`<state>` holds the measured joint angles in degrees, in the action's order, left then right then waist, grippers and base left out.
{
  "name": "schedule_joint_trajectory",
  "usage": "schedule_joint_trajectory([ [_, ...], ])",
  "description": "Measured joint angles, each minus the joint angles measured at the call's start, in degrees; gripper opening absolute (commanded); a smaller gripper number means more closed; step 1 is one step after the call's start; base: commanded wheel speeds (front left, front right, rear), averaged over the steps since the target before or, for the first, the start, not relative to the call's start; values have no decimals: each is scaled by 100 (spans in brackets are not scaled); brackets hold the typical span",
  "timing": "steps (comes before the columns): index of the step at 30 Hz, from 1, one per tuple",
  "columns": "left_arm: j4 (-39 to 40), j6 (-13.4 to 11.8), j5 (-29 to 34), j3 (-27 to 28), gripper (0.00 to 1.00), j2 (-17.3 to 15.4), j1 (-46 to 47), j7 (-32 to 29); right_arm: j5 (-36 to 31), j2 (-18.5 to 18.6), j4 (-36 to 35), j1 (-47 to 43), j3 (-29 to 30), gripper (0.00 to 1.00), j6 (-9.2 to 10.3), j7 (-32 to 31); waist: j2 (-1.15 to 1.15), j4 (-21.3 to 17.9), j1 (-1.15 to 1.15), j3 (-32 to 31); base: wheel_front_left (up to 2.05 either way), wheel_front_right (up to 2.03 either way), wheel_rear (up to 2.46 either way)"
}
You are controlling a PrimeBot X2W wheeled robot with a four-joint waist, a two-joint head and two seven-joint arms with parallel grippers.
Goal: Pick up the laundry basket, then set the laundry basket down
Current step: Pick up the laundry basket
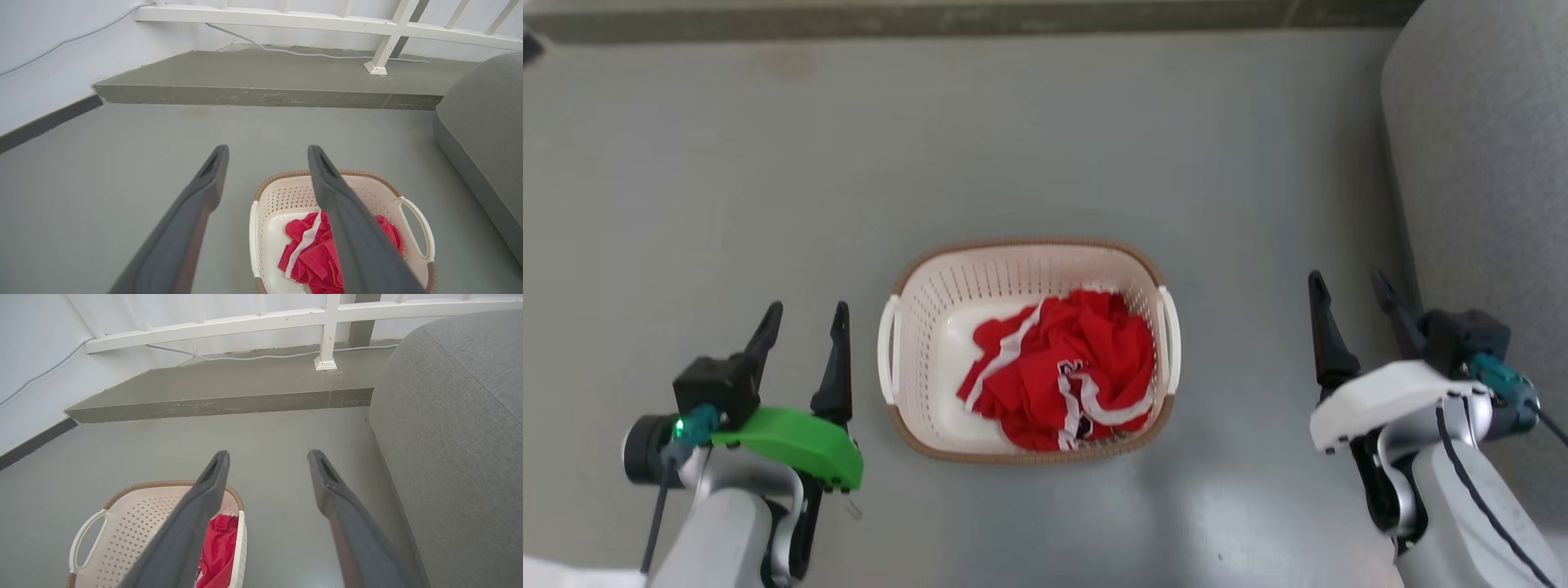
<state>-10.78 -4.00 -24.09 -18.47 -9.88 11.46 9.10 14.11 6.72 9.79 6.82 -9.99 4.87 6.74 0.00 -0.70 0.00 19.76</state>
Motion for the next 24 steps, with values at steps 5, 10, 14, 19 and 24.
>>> schedule_joint_trajectory([
  [5, -358, 134, -96, 12, 100, 44, 374, -132, 5, -25, 205, 355, -62, 100, -45, -80, 0, -16, 0, 405, 0, 0, 0],
  [10, -678, 281, -236, -12, 100, 112, 728, -255, 8, -79, 411, 661, -127, 100, -86, -147, 0, -28, 0, 730, 0, 0, 0],
  [14, -1147, 460, -333, -29, 100, 154, 1175, -438, 9, -124, 767, 1057, -189, 100, -146, -236, 0, -42, 0, 1134, 0, 0, 0],
  [19, -1628, 644, -401, -20, 100, 174, 1545, -555, 58, -160, 1222, 1401, -316, 100, -259, -264, 0, -63, 1, 1483, 0, 0, 0],
  [24, -2068, 804, -443, -26, 100, 178, 1859, -682, 63, -224, 1644, 1681, -419, 100, -327, -357, 0, -107, 1, 1744, 0, 0, 0],
])
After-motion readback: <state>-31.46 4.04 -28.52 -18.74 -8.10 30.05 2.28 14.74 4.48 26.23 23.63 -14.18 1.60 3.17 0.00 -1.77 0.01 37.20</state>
